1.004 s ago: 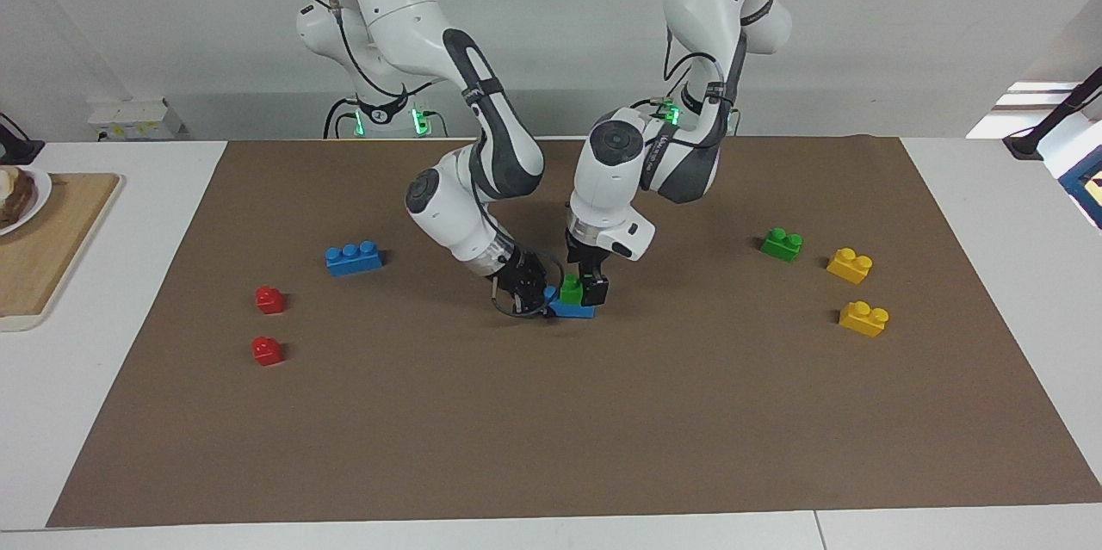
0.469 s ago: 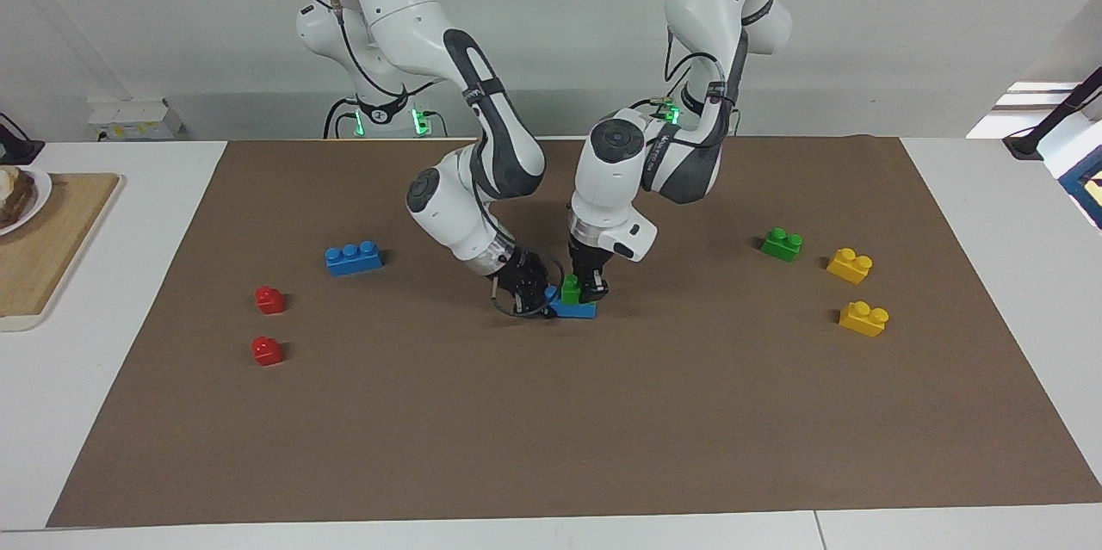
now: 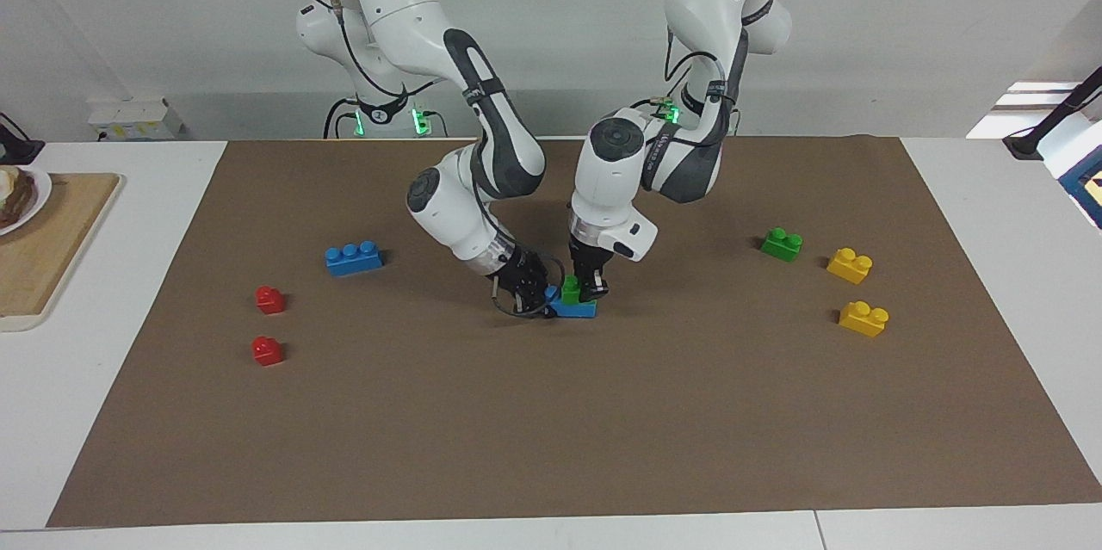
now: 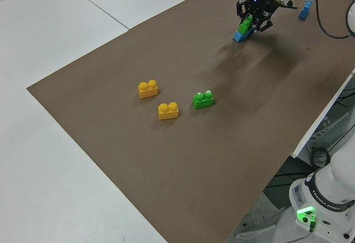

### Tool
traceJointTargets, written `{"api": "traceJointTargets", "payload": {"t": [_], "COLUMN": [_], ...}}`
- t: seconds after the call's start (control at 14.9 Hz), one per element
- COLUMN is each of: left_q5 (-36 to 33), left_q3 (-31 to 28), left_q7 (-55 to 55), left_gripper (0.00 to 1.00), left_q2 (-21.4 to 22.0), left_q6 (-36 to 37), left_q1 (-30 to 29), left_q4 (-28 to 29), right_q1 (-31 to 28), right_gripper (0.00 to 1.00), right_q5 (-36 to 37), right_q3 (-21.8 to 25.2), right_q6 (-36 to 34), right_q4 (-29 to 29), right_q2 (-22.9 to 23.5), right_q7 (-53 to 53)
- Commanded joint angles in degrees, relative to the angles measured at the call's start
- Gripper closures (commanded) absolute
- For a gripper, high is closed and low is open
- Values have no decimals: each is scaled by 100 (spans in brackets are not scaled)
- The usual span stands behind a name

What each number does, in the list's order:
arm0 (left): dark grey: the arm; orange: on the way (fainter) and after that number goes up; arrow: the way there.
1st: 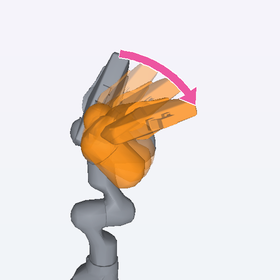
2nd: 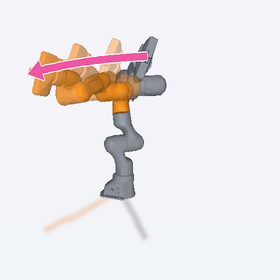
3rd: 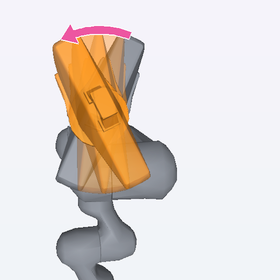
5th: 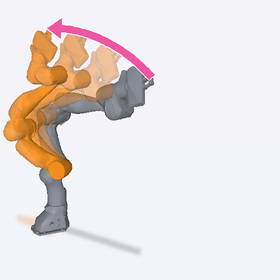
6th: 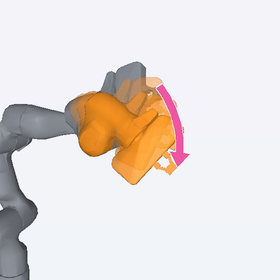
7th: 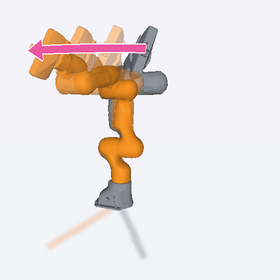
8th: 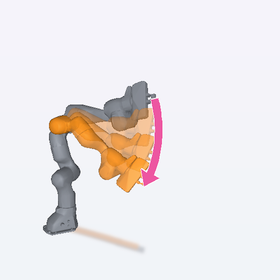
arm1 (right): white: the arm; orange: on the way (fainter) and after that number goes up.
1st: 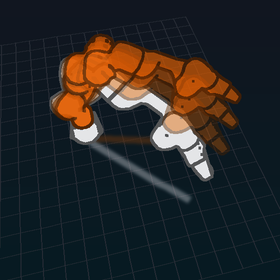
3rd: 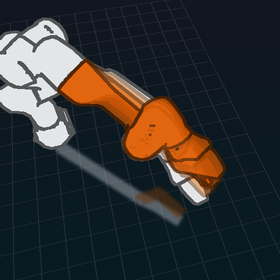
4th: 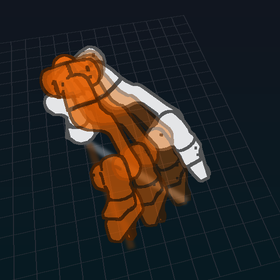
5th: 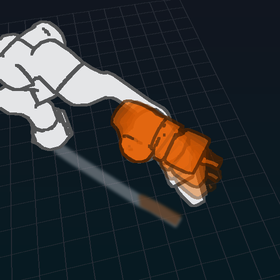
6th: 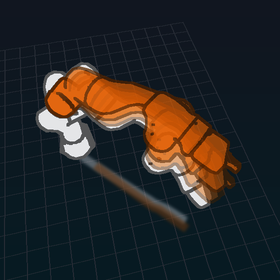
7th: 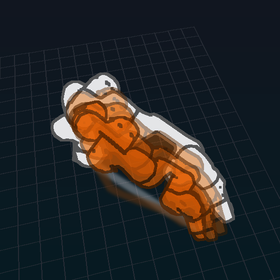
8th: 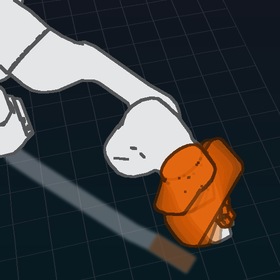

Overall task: Remove green block with left arm and hold with right
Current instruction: 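Pull the green brick away with the left gripper while the right gripper holds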

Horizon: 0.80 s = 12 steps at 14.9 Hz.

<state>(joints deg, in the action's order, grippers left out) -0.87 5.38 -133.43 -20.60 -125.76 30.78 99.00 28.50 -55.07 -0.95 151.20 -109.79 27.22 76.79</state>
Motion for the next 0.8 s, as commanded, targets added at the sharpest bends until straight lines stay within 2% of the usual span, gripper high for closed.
{"api": "traceJointTargets", "payload": {"t": [0.0,0.13,0.33,0.47,0.74], "left_q5": [-1,-1,-1,-1,-1], "left_q3": [-19,-19,-19,-19,-19], "left_q7": [-43,79,929,1850,3758], "left_gripper": [100,100,100,100,100], "left_q2": [548,723,935,979,1084], "left_q6": [481,604,902,1123,1177], "left_q1": [-168,-257,-528,-757,-1319], "left_q4": [146,146,146,154,417], "right_q1": [59,59,-107,-562,-1871], "right_gripper": [100,100,100,100,100], "right_q5": [-214,-214,-118,205,1295], "right_q3": [25,25,51,104,78], "right_q6": [261,261,-36,-929,-2776], "right_q4": [1,1,194,544,1309], "right_q2": [152,152,117,4,-190], "right_q7": [-155,-155,-155,-155,-278]}}
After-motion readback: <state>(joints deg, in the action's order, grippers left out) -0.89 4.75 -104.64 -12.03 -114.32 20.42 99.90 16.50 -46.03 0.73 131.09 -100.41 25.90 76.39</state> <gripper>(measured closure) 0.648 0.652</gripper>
